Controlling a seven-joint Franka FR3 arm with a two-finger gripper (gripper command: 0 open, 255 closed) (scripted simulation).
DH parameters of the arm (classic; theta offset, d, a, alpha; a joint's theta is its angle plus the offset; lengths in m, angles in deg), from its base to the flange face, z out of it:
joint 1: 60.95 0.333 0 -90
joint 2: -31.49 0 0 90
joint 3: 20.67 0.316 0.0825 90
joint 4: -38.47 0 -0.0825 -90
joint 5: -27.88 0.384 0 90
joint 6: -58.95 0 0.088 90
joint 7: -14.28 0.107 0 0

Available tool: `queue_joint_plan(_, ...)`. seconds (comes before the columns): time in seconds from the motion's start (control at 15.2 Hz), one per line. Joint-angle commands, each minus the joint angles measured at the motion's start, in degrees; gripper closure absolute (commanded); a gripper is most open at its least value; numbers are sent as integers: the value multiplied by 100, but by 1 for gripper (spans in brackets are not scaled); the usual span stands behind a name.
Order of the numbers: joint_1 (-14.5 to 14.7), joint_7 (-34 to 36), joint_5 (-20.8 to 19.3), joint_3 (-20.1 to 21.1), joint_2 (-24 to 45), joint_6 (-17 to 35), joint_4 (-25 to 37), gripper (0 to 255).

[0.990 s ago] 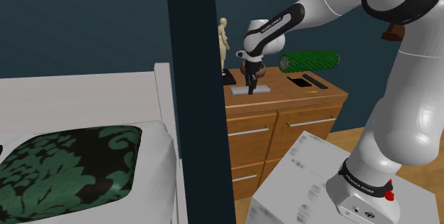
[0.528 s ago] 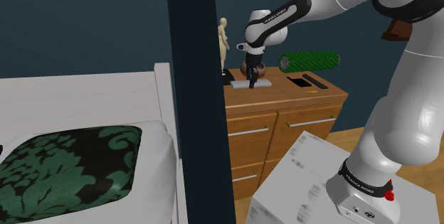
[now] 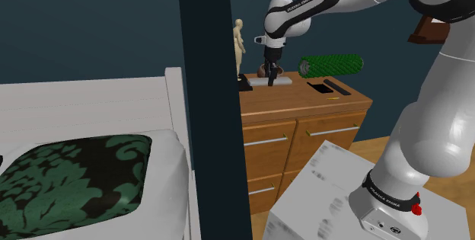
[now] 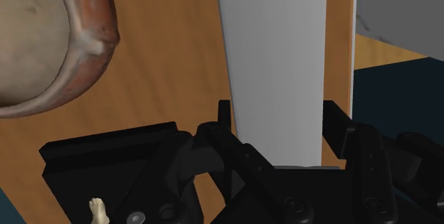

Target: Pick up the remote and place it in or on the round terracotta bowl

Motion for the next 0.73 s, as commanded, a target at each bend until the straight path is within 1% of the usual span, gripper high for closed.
queue_joint_plan(0.0,6,22,-23,2,-56,-138,86,255)
queue_joint_plan(0.66,18,86,-106,8,-269,-879,625,255)
